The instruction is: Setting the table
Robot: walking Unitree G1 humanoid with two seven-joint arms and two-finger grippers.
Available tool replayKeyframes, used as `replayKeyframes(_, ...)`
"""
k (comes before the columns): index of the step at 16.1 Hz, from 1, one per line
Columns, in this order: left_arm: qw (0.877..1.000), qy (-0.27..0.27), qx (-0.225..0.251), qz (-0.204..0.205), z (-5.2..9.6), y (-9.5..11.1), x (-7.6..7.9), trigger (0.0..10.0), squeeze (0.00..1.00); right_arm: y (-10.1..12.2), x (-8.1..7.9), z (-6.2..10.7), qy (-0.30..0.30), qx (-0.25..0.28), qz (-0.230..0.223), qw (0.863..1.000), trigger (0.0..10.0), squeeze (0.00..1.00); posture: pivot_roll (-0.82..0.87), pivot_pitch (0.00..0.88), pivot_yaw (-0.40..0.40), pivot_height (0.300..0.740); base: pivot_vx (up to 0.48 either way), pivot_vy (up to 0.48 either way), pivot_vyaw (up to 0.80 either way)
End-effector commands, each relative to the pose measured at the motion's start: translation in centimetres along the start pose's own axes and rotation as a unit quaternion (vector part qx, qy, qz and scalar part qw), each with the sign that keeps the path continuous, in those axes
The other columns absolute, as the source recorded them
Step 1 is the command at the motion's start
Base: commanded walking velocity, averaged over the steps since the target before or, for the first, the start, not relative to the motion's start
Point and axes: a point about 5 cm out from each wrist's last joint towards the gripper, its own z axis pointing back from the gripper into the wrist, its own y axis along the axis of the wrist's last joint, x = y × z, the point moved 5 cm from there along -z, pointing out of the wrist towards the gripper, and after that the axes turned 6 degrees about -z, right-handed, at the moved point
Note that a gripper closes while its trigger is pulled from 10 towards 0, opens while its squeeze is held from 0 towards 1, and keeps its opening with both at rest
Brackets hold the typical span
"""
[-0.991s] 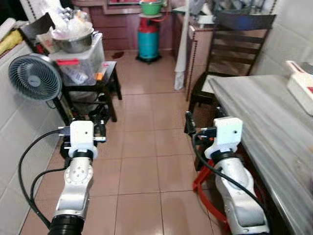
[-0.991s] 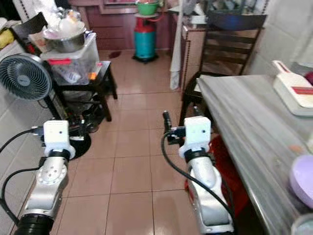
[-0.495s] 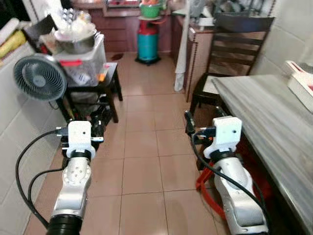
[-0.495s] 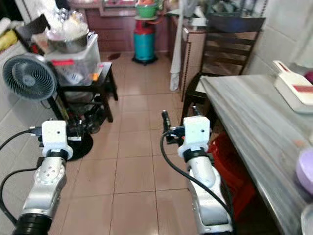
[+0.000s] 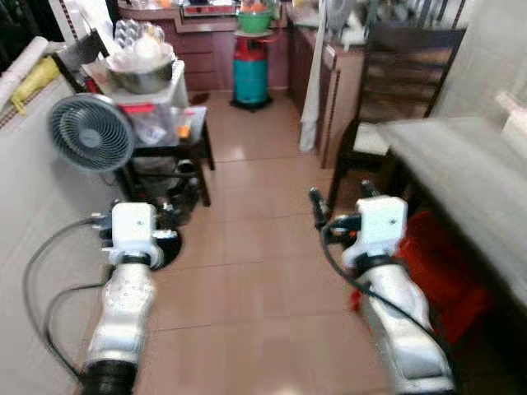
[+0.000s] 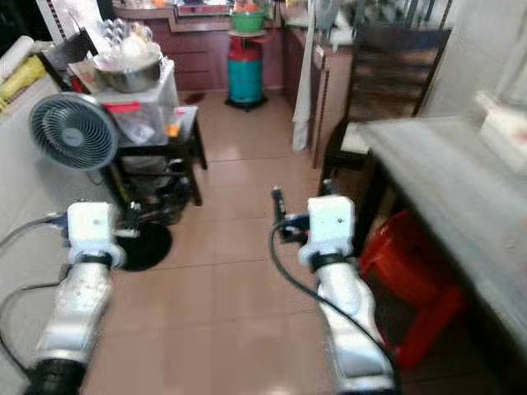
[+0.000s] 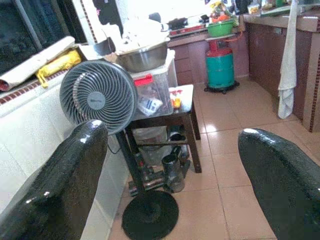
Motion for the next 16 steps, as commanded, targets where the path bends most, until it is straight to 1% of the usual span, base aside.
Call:
replayKeyframes(1, 1.0, 0.008, 0.002, -0.009, -0.26, 0.19, -0.67, 10.0, 0.0, 0.67, -0.36, -0.31, 0.004, 0.012, -0.004, 1.0, 10.0, 0.0, -0.05, 0.0, 0.021, 0.74, 0.0, 0.48, 0.0)
replayKeyframes(10, 1.0, 0.008, 0.001, -0.013, -0.42, 0.12, -0.79, 10.0, 0.0, 0.55, -0.58, -0.43, 0.01, 0.011, -0.003, 1.0, 10.0, 0.0, -0.05, 0.0, 0.022, 0.74, 0.0, 0.48, 0.0)
replayKeyframes(12, 1.0, 0.009, 0.002, -0.014, -0.4, 0.09, -0.77, 10.0, 0.0, 0.47, -0.56, -0.41, 0.009, 0.011, -0.005, 1.0, 10.0, 0.0, -0.05, 0.0, 0.02, 0.74, 0.0, 0.48, 0.43)
replayKeyframes(13, 1.0, 0.009, 0.002, -0.013, -0.39, 0.09, -0.79, 10.0, 0.0, 0.43, -0.56, -0.4, 0.009, 0.011, -0.005, 1.0, 10.0, 0.0, -0.05, 0.0, 0.02, 0.74, 0.0, 0.352, 0.0)
replayKeyframes(16, 1.0, -0.005, 0.001, -0.025, -0.33, -0.12, -0.47, 10.0, 0.0, 0.13, -0.52, -0.26, 0.007, 0.007, -0.006, 1.0, 10.0, 0.0, -0.05, 0.0, 0.02, 0.74, 0.0, 0.0, 0.0)
